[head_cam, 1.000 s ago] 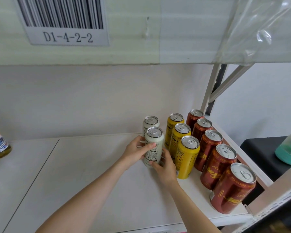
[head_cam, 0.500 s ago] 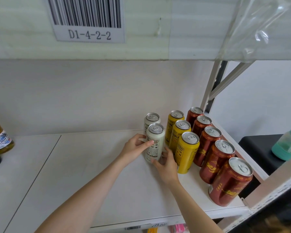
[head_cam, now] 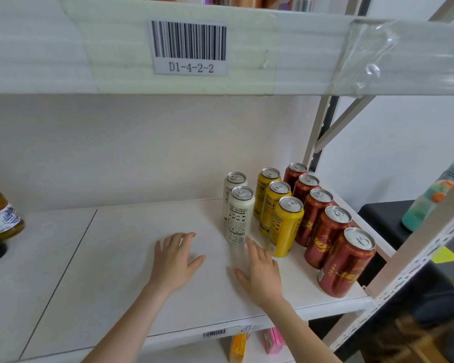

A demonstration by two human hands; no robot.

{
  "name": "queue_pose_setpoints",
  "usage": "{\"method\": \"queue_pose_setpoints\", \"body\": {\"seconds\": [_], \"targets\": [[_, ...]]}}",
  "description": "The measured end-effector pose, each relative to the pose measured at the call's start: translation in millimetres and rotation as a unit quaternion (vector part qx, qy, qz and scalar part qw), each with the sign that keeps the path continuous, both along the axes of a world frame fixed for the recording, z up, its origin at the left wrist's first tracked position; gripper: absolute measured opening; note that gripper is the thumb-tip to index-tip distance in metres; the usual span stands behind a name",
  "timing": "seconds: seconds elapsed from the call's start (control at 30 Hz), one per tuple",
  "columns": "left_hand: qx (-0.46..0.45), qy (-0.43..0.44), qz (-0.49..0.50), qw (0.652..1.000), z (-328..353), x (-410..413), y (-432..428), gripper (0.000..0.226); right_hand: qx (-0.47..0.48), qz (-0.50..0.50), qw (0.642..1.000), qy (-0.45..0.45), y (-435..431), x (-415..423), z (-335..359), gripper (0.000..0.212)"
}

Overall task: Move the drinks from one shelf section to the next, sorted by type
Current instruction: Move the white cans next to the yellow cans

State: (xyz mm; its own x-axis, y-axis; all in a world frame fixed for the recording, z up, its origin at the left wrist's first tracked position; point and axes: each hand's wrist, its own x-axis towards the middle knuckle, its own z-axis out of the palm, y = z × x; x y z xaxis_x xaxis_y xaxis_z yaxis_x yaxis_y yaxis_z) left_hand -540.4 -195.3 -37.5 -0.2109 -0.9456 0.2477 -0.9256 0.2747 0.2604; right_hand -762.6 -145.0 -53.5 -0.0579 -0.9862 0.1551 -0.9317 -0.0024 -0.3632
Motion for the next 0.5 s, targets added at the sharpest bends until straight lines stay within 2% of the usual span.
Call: {"method": "queue_pose_setpoints", "body": {"seconds": [0.13, 0.5], "targets": [[0.029, -0.089, 0.010, 0.996, -4.1, 10.8, 22.9, 0.064, 0.012, 0.020, 0.997, 0.077, 17.7, 6.2, 2.9, 0.080], [0.064, -0.125, 0.016, 0.990, -17.3, 47.6, 127.1, 0.063, 0.043, 0.054, 0.989, 0.134, 105.1, 33.2, 5.4, 0.078]]}}
